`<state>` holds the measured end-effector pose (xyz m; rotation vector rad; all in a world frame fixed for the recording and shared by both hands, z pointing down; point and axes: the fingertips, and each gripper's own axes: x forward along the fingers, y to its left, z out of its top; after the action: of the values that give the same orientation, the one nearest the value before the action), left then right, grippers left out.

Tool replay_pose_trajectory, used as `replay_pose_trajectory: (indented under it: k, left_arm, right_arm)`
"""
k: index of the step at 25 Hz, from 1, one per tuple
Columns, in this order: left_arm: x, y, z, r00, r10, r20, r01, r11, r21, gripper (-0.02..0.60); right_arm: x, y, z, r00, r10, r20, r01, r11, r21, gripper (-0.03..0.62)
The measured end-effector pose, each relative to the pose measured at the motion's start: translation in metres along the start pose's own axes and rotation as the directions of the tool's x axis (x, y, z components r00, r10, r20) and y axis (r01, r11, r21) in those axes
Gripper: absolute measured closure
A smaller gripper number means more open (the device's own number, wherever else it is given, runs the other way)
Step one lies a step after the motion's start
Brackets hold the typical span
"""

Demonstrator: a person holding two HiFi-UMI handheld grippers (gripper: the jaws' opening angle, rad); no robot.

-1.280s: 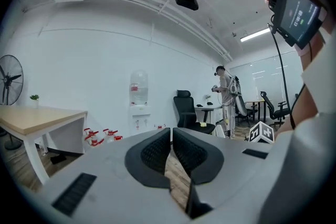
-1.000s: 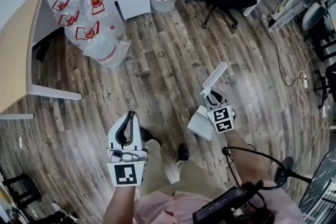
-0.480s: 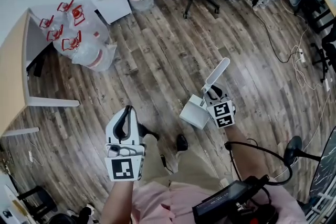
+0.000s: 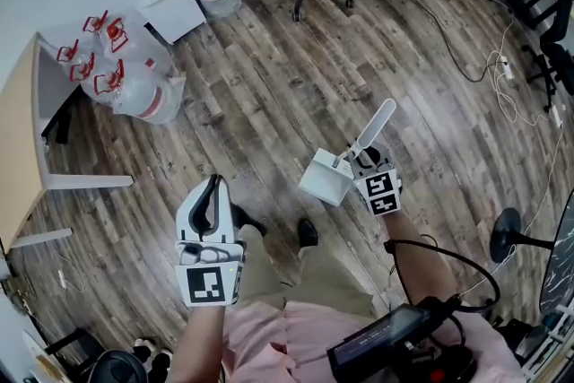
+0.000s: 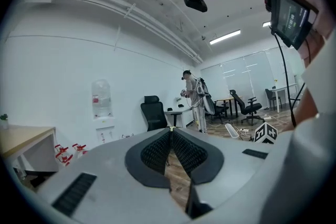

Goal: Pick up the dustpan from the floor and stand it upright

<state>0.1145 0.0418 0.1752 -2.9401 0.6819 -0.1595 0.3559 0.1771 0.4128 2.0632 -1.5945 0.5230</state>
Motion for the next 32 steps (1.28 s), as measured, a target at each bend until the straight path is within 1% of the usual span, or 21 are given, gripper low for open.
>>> replay_pose_trajectory:
  k: [6, 10, 12, 13, 15, 16, 19, 22, 23, 25, 27, 30, 32]
  left_arm:
    - [0.001, -0.026, 0.009, 0.999, -0.04, 0.004, 0.04, 0.999, 0.021, 0.561]
    - [-0.001, -0.04, 0.013, 0.999, -0.05, -0.012, 0.049, 0.999, -0.016, 0.561]
    - [0.0, -0.045, 0.016, 0.998, -0.062, -0.001, 0.062, 0.998, 0.009, 0.561]
    - [0.0, -0.047, 0.016, 0.998, -0.065, -0.001, 0.065, 0.998, 0.011, 0.561]
    - [0.001, -0.052, 0.017, 0.998, -0.067, -0.011, 0.066, 0.998, -0.008, 0.561]
    - [0.001, -0.054, 0.019, 0.997, -0.072, -0.009, 0.072, 0.997, -0.003, 0.561]
    - [0.001, -0.058, 0.027, 0.996, -0.094, 0.009, 0.094, 0.995, 0.027, 0.561]
    - [0.005, -0.06, 0.034, 0.995, -0.099, 0.014, 0.1, 0.995, -0.008, 0.561]
    - [0.006, -0.061, 0.039, 0.994, -0.105, 0.025, 0.105, 0.994, -0.01, 0.561]
    - [0.007, -0.063, 0.053, 0.99, -0.126, 0.069, 0.126, 0.992, 0.011, 0.561]
    - [0.008, -0.064, 0.067, 0.985, -0.138, 0.1, 0.137, 0.99, 0.017, 0.561]
    - [0.007, -0.06, 0.084, 0.984, -0.136, 0.113, 0.136, 0.991, 0.012, 0.561]
    - [0.005, -0.058, 0.099, 0.978, -0.139, 0.154, 0.137, 0.99, 0.02, 0.561]
  right_arm:
    - [-0.02, -0.011, -0.019, 1.0, -0.018, -0.002, 0.018, 1.0, 0.024, 0.505]
    - [-0.03, -0.017, -0.028, 1.0, -0.019, -0.007, 0.02, 0.999, 0.03, 0.503]
    - [-0.031, -0.02, -0.03, 1.0, -0.019, -0.007, 0.019, 0.999, 0.031, 0.499]
    - [-0.031, -0.02, -0.03, 1.0, -0.018, -0.008, 0.018, 0.999, 0.036, 0.491]
    - [-0.033, -0.02, -0.033, 1.0, -0.014, -0.016, 0.014, 0.999, 0.052, 0.457]
    - [-0.036, -0.019, -0.035, 1.0, -0.013, -0.021, 0.014, 0.998, 0.061, 0.448]
    - [-0.048, -0.018, -0.04, 0.999, -0.028, -0.031, 0.031, 0.995, 0.098, 0.445]
    - [-0.063, -0.012, -0.039, 0.999, -0.045, -0.029, 0.049, 0.989, 0.141, 0.445]
    - [-0.069, -0.007, -0.037, 0.999, -0.042, -0.028, 0.046, 0.988, 0.15, 0.445]
    - [-0.085, 0.009, -0.032, 0.999, -0.029, -0.022, 0.032, 0.988, 0.151, 0.445]
    - [-0.101, 0.027, -0.021, 1.0, -0.011, -0.002, 0.011, 0.988, 0.156, 0.449]
    - [-0.125, 0.063, 0.012, 0.997, 0.039, 0.074, -0.05, 0.986, 0.161, 0.451]
    - [-0.139, 0.08, 0.044, 0.989, 0.063, 0.136, -0.081, 0.987, 0.136, 0.459]
